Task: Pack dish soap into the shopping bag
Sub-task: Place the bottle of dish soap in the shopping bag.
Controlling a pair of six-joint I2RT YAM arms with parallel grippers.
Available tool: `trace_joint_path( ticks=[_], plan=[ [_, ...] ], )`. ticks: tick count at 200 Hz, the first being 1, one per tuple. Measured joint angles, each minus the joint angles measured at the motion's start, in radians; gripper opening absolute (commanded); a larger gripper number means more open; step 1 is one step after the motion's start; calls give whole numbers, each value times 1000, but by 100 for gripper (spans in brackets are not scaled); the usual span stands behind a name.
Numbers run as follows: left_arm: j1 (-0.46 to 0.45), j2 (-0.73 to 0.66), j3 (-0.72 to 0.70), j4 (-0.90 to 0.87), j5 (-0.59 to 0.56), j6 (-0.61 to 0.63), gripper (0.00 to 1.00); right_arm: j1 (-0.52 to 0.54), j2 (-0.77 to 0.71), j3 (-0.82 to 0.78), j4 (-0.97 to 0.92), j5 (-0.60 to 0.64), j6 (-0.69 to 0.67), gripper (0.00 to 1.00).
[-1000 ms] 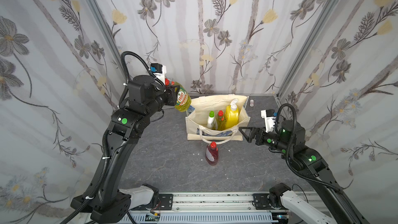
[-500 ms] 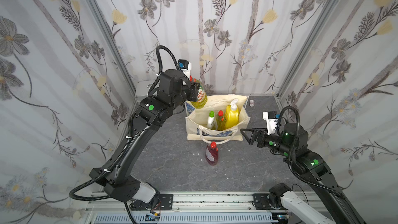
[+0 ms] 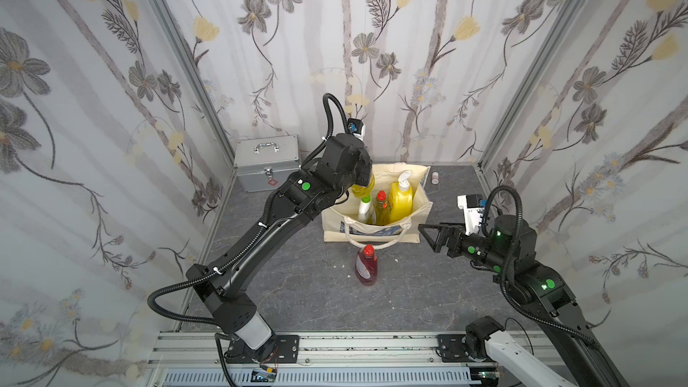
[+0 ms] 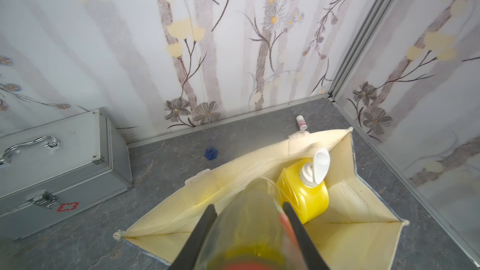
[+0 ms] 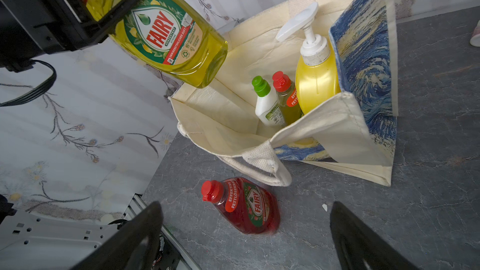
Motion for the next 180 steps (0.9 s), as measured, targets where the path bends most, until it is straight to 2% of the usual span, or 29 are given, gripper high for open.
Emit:
trace_joint_path(
  ticks=[62, 103, 180],
  plan=[
    [2, 0, -78, 1, -107, 16, 27, -2, -27, -2, -10, 19, 1, 100],
    [38, -11, -144, -3, -127, 24, 26, -3, -24, -9, -12, 19, 1, 100],
    [17, 70, -82, -2, -134, -16, 26, -3, -27, -24, -11, 18, 19, 100]
  ],
)
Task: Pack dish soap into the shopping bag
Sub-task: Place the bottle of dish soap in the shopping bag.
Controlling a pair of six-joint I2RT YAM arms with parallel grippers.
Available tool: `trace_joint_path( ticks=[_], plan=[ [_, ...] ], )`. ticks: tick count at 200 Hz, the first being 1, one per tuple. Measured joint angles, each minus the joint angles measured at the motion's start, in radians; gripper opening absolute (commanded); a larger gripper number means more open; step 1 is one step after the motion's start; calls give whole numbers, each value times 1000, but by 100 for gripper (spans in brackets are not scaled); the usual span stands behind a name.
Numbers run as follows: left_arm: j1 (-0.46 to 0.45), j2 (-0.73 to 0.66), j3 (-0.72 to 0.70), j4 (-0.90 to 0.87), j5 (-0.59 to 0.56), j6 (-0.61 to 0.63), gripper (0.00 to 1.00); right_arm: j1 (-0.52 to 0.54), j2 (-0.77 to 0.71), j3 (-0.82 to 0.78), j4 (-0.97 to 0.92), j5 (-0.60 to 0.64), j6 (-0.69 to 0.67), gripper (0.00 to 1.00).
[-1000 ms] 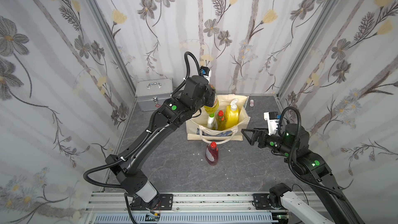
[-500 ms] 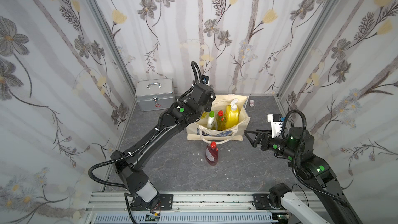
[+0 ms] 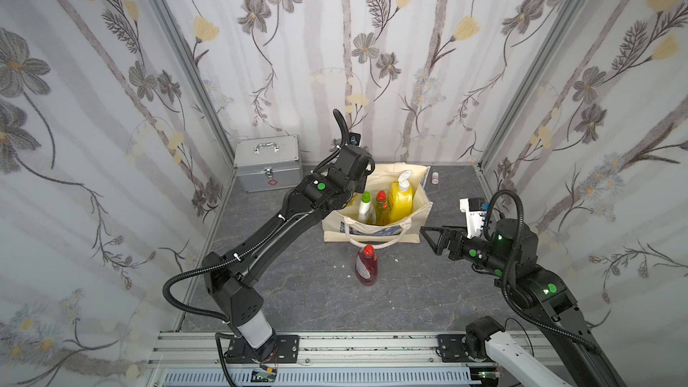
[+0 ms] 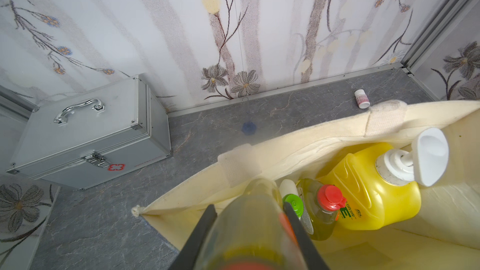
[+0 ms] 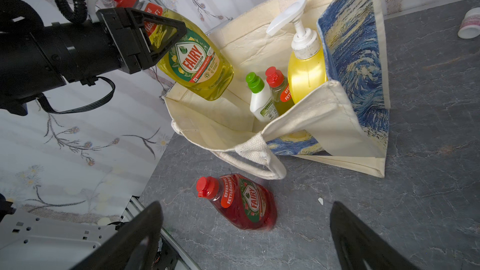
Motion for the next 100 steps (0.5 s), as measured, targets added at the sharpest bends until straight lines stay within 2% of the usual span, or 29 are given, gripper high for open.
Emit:
trace_joint_path(
  ticks=[43, 74, 100],
  plan=[
    [-11, 56, 14, -3, -24, -50, 26, -1, -20, -5, 0, 0, 11, 100],
    [-10, 59, -33, 0, -86, -84, 27, -1, -32, -10, -1, 0, 18, 100],
    [-10, 61, -74, -2, -93, -108, 28, -1, -33, -18, -1, 0, 19, 100]
  ],
)
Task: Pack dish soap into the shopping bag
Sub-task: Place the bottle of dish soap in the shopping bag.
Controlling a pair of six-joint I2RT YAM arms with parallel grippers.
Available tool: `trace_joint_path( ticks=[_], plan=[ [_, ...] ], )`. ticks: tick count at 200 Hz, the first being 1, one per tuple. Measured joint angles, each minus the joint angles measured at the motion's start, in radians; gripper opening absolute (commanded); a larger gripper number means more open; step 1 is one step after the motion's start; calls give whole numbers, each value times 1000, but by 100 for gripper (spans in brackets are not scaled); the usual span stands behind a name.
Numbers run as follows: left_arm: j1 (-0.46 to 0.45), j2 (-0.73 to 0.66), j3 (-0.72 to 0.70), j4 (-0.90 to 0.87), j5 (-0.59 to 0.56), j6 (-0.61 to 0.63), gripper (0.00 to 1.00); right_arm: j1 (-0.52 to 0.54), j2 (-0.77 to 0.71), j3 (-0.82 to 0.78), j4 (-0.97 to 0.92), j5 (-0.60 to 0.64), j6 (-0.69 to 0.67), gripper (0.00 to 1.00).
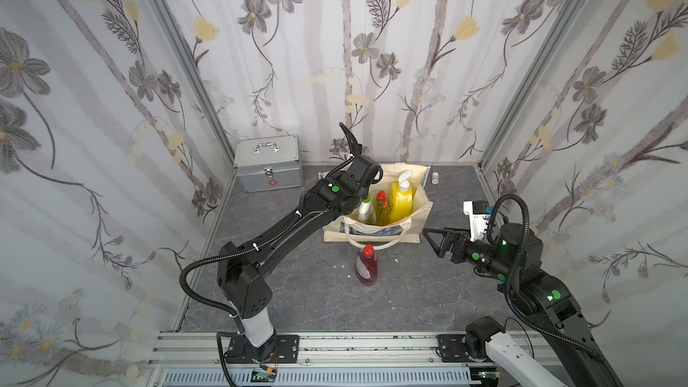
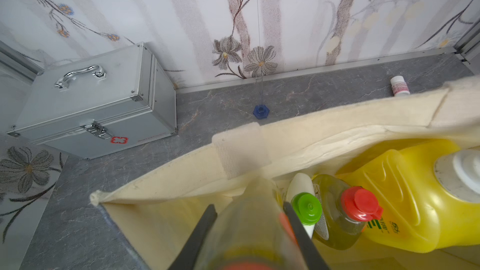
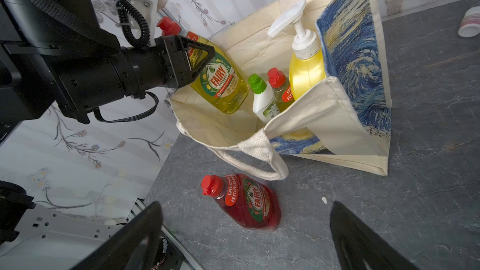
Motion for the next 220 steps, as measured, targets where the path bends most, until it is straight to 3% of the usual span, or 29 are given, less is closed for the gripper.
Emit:
trace_joint_path(
  ticks=[142, 220],
  plan=[
    [20, 105, -45, 30, -24, -69, 28, 0, 2, -22, -19, -1, 0, 100],
    [48, 117, -147, 80, 32, -113, 28, -1, -3, -29, -26, -1, 0, 100]
  ],
)
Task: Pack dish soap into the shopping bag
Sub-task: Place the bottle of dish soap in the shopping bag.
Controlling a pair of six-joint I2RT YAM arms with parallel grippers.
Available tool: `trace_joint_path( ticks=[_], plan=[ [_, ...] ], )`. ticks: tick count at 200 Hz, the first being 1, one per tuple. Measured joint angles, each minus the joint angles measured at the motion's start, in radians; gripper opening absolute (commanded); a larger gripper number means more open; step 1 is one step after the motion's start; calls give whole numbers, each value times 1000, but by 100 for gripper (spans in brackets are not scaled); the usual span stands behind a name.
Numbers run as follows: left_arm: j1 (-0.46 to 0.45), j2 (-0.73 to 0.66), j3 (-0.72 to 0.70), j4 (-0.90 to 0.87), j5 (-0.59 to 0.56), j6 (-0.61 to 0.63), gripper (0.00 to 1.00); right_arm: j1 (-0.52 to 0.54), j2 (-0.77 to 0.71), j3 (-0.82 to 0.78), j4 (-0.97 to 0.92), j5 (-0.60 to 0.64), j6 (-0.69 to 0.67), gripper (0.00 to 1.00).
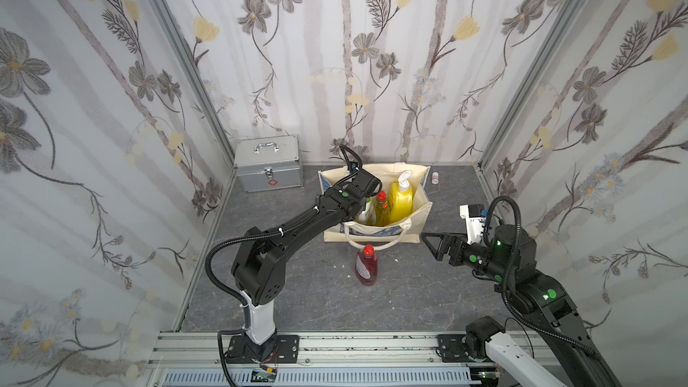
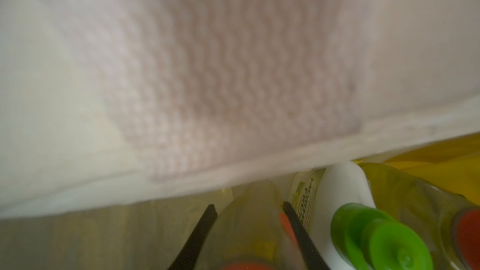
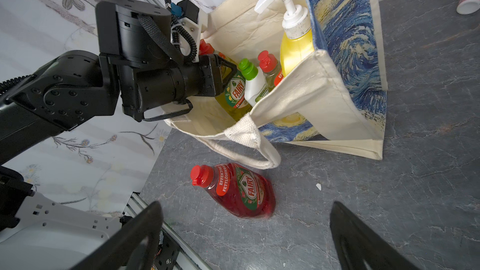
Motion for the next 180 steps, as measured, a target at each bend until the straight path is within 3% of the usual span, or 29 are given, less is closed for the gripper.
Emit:
trace_joint_path(
  ticks=[119, 180],
  plan=[
    [17, 0, -120, 145, 34, -16, 34, -1, -4, -8, 0, 0, 3, 100],
    [19, -1, -120, 147, 47, -18, 49, -1, -11, -11, 1, 0, 19, 100]
  ],
)
